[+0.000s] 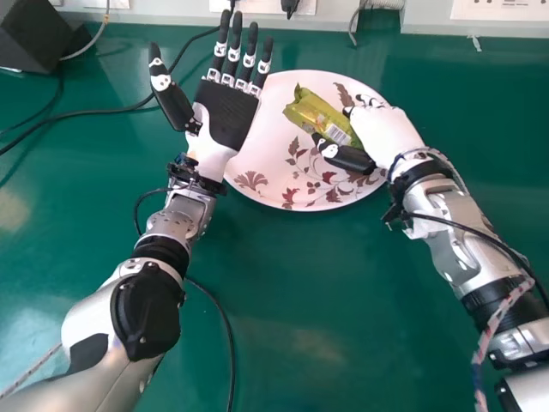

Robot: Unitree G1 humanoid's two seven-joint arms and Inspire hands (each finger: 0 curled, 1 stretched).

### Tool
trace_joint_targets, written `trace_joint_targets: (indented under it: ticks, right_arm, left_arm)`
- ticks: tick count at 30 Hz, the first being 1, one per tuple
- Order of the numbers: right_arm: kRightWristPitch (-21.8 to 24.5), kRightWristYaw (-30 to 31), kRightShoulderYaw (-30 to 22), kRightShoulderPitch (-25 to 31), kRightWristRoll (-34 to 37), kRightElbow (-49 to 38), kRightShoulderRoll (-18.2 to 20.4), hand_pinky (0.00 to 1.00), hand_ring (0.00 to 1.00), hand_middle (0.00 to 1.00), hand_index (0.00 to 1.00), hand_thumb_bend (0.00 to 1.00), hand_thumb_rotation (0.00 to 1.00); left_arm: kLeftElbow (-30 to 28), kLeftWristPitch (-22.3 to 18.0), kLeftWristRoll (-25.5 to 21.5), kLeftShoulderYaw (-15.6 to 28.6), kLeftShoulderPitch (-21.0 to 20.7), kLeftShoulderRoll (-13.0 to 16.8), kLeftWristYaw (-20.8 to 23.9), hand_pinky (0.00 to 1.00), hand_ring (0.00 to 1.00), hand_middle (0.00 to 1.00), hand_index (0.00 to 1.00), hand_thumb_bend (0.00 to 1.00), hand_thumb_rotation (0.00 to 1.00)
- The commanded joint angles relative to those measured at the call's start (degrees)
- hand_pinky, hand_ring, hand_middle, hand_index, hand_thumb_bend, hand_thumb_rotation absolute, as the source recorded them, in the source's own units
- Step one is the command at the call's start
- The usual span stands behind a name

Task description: Pick up biscuit and place it in the plate

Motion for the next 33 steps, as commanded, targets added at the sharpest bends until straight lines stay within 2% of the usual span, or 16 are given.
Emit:
trace_joint_targets:
  ticks: [1,6,15,30,33]
  right_arm:
    - [0.35,1.26,1.54,0.15,-0.18,1.81,0.56,0.16,0.22,0.47,0.48,0.50,0.00]
    - [0.94,1.83,2.97,-0.73,-1.07,2.83,0.40,0.16,0.22,0.47,0.48,0.50,0.00]
    - [-0.58,-1.59,5.79,-1.96,-3.87,6.20,-0.16,0.16,0.22,0.47,0.48,0.50,0.00]
    - [-0.53,-2.61,8.68,-3.53,-5.15,10.22,-0.15,0.16,0.22,0.47,0.48,0.50,0.00]
    - [-0.61,-2.78,9.15,-3.70,-5.32,10.77,-0.16,0.16,0.22,0.47,0.48,0.50,0.00]
  left_arm:
    - [0.07,-0.12,0.15,-0.28,0.36,-0.06,-0.25,0.80,0.80,0.83,0.93,0.90,0.26]
    - [0.09,-0.08,0.17,-0.31,0.38,0.00,-0.38,0.82,0.81,0.84,0.93,0.88,0.26]
    - [-0.02,0.03,0.07,-0.28,0.30,-0.10,-0.23,0.79,0.77,0.81,0.90,0.93,0.24]
    - [-0.11,0.09,-0.08,-0.21,0.21,-0.33,-0.21,0.80,0.77,0.82,0.91,0.97,0.16]
    - [-0.09,-0.15,-0.19,-0.08,0.20,-0.39,-0.10,0.81,0.77,0.83,0.92,0.97,0.17]
